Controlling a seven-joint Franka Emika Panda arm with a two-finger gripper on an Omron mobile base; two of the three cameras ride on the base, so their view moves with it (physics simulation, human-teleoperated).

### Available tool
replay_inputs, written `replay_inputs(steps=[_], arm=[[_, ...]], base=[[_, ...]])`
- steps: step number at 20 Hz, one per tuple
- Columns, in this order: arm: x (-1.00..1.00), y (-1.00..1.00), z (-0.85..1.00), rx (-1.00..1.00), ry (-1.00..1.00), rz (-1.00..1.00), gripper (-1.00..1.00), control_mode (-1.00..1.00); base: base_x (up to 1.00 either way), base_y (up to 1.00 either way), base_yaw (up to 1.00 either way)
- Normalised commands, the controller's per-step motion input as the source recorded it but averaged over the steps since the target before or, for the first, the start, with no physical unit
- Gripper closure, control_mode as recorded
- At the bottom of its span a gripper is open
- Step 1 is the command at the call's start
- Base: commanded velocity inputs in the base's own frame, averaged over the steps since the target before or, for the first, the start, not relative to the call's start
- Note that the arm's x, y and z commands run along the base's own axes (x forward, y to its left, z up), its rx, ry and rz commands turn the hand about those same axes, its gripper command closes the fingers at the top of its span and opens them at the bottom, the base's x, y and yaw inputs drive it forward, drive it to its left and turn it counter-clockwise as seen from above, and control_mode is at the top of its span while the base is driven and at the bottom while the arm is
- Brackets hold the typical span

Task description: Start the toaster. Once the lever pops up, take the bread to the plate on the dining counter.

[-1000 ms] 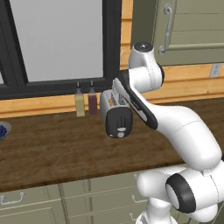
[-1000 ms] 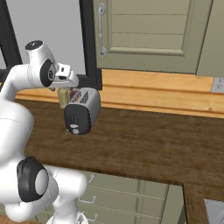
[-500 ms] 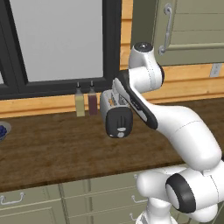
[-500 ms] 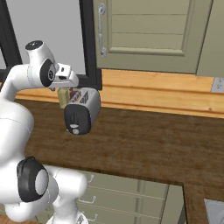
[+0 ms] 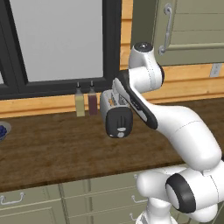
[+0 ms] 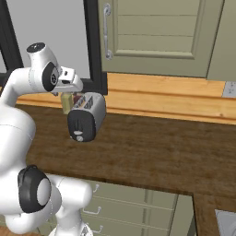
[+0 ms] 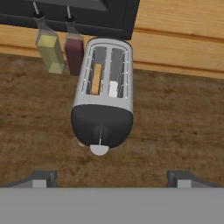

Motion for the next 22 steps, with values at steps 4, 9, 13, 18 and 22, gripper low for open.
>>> replay_inputs(steps=[4,9,13,18,22], arm=[[0.00,0.00,0.00,0.00,0.00,0.00,-1.00,-1.00],[0.00,0.00,0.00,0.00,0.00,0.00,-1.00,-1.00],[0.00,0.00,0.00,0.00,0.00,0.00,-1.00,-1.00],[0.00,0.00,0.00,0.00,0.00,0.00,-1.00,-1.00],[0.00,0.00,0.00,0.00,0.00,0.00,-1.00,-1.00]], base=[[0.00,0.00,0.00],[0.00,0.00,0.00],[0.00,0.00,0.00],[0.00,0.00,0.00],[0.00,0.00,0.00]])
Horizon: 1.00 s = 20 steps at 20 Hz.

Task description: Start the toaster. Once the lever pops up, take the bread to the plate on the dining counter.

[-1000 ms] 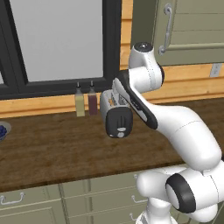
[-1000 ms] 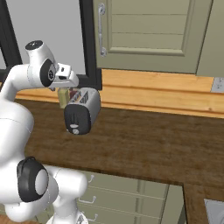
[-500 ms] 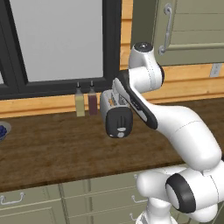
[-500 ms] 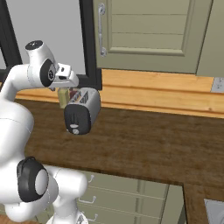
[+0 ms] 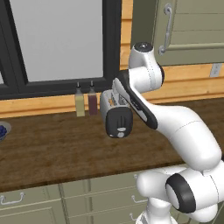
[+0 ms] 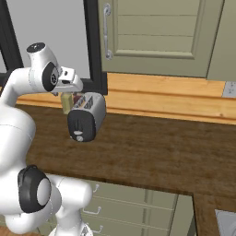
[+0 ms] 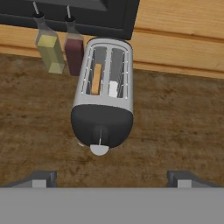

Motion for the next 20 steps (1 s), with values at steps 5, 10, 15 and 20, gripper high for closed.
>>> replay_inputs(steps=[5,10,15,20], arm=[[0.00,0.00,0.00,0.00,0.00,0.00,-1.00,-1.00],[0.00,0.00,0.00,0.00,0.00,0.00,-1.00,-1.00],[0.00,0.00,0.00,0.00,0.00,0.00,-1.00,-1.00],[0.00,0.00,0.00,0.00,0.00,0.00,-1.00,-1.00]], base=[[0.00,0.00,0.00],[0.00,0.00,0.00],[0.00,0.00,0.00],[0.00,0.00,0.00]])
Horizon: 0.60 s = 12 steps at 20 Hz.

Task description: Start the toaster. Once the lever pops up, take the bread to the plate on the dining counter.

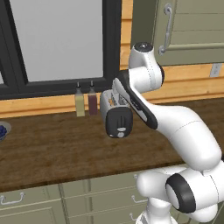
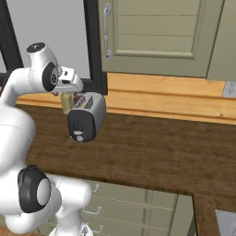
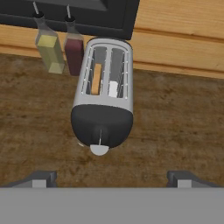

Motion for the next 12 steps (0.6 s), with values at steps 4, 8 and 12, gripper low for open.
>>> replay_inputs(steps=[4,8,12], arm=[[0.00,0.00,0.00,0.00,0.00,0.00,-1.00,-1.00],[0.00,0.00,0.00,0.00,0.00,0.00,-1.00,-1.00],[0.00,0.00,0.00,0.00,0.00,0.00,-1.00,-1.00]], base=[[0.00,0.00,0.00],[0.00,0.00,0.00],[0.00,0.00,0.00]])
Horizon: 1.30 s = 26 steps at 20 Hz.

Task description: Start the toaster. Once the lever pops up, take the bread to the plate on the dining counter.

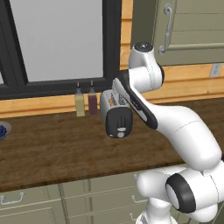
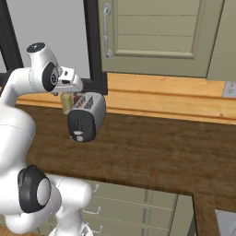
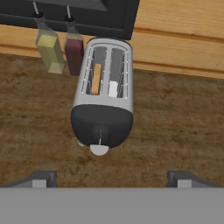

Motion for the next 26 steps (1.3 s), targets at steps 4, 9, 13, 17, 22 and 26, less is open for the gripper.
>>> replay_inputs(steps=[4,9,13,17,22,26], arm=[[0.00,0.00,0.00,0.00,0.00,0.00,-1.00,-1.00],[0.00,0.00,0.00,0.00,0.00,0.00,-1.00,-1.00],[0.00,0.00,0.00,0.00,0.00,0.00,-1.00,-1.00],[0.00,0.00,0.00,0.00,0.00,0.00,-1.00,-1.00],[0.00,0.00,0.00,0.00,0.00,0.00,-1.00,-1.00],[0.00,0.00,0.00,0.00,0.00,0.00,-1.00,-1.00]], base=[[0.00,0.00,0.00],[0.00,0.00,0.00],[0.00,0.00,0.00],[0.00,0.00,0.00],[0.00,0.00,0.00],[0.00,0.00,0.00]])
